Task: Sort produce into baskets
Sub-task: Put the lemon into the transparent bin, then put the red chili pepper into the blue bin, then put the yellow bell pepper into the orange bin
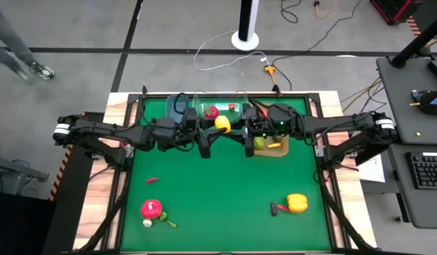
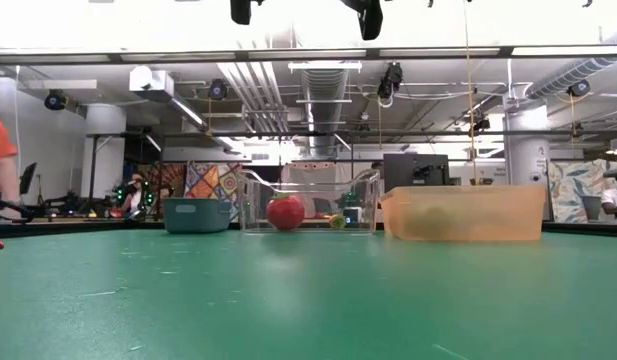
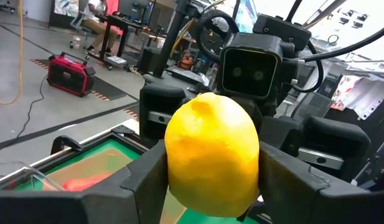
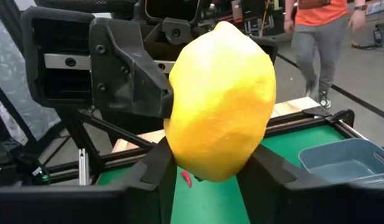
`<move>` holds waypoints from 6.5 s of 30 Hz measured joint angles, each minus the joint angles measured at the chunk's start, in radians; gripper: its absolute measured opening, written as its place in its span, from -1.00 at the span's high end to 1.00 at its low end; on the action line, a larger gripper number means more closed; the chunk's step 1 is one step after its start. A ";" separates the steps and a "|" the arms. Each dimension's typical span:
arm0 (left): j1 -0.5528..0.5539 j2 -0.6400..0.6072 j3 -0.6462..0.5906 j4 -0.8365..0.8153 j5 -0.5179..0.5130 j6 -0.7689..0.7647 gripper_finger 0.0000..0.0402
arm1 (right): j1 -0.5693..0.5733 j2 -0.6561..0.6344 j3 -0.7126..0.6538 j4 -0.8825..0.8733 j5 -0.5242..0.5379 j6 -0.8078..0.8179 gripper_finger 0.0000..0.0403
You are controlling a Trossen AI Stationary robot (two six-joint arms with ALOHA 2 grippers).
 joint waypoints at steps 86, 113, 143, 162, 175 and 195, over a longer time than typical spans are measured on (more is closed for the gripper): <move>-0.131 -0.012 -0.392 -1.290 0.615 -0.484 -0.01 | -0.364 0.463 0.541 -1.121 0.155 0.165 -0.52; -0.056 0.053 -0.073 -1.368 0.439 -0.281 0.95 | -0.364 0.410 0.541 -1.160 0.154 0.165 -0.45; 1.019 0.341 0.199 -1.179 0.531 0.197 0.77 | -0.333 0.135 0.539 -1.248 0.163 0.194 -0.45; 0.763 0.085 0.217 -1.263 0.466 0.104 0.12 | 0.144 0.012 0.516 -1.740 0.022 0.755 -0.51; 0.392 -0.138 0.138 -1.145 0.220 -0.062 0.15 | 0.631 0.082 0.391 -1.744 -0.063 1.413 -0.57; 0.301 -0.134 0.156 -1.141 0.155 -0.109 0.15 | 0.669 0.092 0.047 -1.470 -0.126 1.790 -0.84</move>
